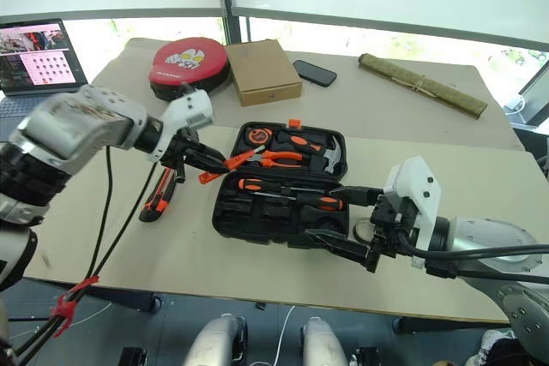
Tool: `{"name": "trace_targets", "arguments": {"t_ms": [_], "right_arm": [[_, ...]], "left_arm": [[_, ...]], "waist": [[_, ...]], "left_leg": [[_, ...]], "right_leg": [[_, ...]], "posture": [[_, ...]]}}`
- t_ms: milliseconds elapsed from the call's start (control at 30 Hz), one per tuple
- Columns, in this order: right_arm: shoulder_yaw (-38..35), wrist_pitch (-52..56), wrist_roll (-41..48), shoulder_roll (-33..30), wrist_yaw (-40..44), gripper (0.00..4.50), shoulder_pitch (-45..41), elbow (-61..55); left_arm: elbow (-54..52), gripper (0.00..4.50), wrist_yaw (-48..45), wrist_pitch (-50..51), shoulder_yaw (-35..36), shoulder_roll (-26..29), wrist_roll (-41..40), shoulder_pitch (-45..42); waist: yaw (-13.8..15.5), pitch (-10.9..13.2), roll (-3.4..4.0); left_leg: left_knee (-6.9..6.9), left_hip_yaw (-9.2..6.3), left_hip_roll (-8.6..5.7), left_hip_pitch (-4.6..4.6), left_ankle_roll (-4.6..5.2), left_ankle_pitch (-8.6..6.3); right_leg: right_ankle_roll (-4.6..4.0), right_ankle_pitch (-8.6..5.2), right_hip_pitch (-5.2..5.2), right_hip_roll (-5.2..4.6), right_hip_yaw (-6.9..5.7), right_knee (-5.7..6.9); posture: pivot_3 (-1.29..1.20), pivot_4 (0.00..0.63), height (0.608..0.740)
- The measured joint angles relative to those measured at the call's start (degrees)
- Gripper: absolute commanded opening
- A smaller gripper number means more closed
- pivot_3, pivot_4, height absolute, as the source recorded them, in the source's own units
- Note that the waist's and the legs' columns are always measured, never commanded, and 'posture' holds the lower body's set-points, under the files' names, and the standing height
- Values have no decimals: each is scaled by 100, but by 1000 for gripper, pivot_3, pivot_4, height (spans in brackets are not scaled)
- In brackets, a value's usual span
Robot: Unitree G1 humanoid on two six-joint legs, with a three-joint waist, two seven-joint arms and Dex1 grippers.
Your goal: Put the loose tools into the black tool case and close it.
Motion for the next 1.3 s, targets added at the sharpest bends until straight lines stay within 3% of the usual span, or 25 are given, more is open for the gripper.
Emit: {"name": "trace_targets", "arguments": {"t_ms": [167, 300, 567, 833, 1200, 1267, 1300], "right_arm": [[-8, -4, 45, 47, -178, 4500, 123, -64], [-101, -5, 118, 87, -322, 4500, 222, -121], [-189, -82, 261, 110, -555, 4500, 419, -272], [-220, -193, 268, 122, -777, 4500, 465, -340], [-181, -265, 262, 194, -851, 4500, 412, -330], [-177, -271, 261, 194, -859, 4500, 413, -330], [-176, -275, 260, 194, -866, 4500, 413, -330]], "left_arm": [[717, 411, -1030, -1674, -257, -598, 1089, 9], [1164, 411, -1605, -2041, -226, -1077, 1472, -35], [1750, 411, -1525, -1344, -83, -2038, 2176, -191], [1978, 411, -1609, -909, 32, -2331, 2630, -215], [2080, 411, -1868, -685, 78, -2312, 3000, -210], [2080, 1414, -1877, -686, 105, -2315, 3013, -197], [2079, 1520, -1881, -686, 120, -2315, 3014, -190]], "waist": [[7, 3, -6], [1, 3, -5], [-39, 3, -5], [-44, 2, -4], [-139, 2, -4], [-140, 2, -4], [-140, 2, -4]], "left_leg": [[9, -9, 0, -25, 14, -3], [12, -13, 0, -28, 19, -5], [23, -46, -1, -32, 26, -9], [44, -57, -1, -27, 26, -9], [45, -62, 1, -25, 26, -9], [45, -63, 1, -25, 26, -9], [45, -63, 1, -25, 26, -9]], "right_leg": [[9, 4, -6, 0, -3, -15], [17, 8, -2, 0, -3, -22], [25, 9, 2, 2, -5, -22], [27, 8, 5, 2, -5, 6], [26, 7, 1, 6, -3, 16], [26, 7, 1, 6, -3, 17], [26, 7, 1, 6, -3, 17]], "posture": [[0, 150, 740], [0, 150, 740], [0, 150, 740], [0, 150, 740], [0, 150, 740], [0, 150, 740], [0, 150, 740]]}}
